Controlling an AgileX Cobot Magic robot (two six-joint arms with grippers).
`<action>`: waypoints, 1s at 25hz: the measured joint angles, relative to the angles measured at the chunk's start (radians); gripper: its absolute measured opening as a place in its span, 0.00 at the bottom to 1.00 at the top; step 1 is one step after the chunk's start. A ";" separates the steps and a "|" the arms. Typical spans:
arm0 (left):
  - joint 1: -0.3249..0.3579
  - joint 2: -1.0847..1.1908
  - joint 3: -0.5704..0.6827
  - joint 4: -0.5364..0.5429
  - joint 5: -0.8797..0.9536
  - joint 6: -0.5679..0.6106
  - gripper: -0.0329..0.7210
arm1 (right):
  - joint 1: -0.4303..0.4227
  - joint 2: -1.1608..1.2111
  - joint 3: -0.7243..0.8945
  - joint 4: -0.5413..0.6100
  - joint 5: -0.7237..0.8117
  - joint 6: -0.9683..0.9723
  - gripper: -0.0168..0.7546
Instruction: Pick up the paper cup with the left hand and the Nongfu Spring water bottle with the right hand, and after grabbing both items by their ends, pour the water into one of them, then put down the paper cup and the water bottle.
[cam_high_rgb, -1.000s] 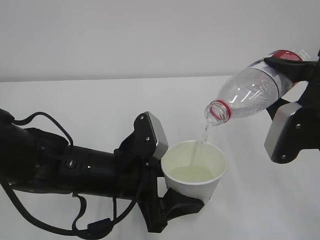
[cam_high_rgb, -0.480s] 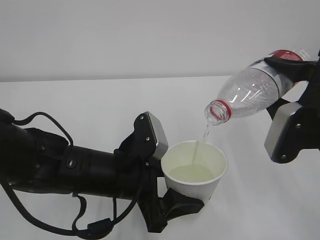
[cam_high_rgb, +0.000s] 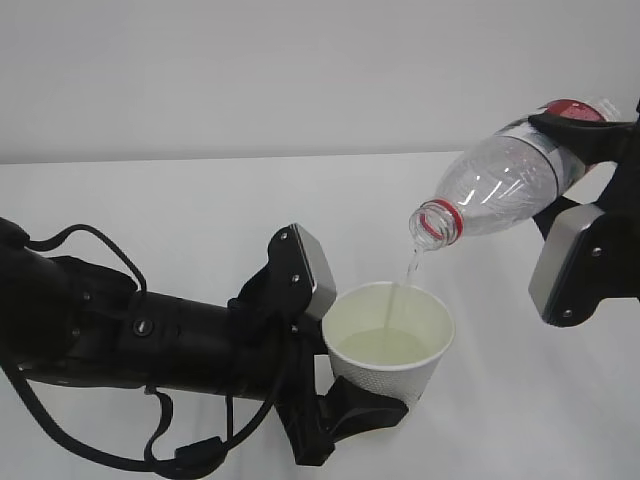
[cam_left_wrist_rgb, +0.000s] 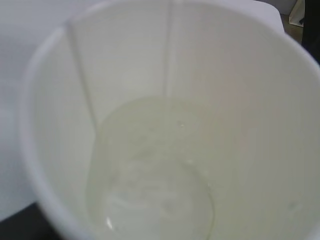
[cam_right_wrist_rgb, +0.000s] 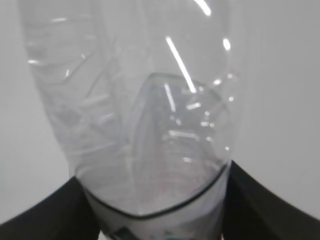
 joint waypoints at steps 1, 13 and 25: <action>0.000 0.000 0.000 0.000 0.000 0.000 0.75 | 0.000 0.000 0.000 0.000 0.000 0.000 0.64; 0.000 0.000 0.000 -0.001 0.001 0.000 0.75 | 0.000 0.000 0.000 0.000 0.000 0.000 0.64; 0.000 0.000 0.000 -0.002 0.001 0.000 0.75 | 0.000 0.000 0.000 0.002 0.000 0.000 0.64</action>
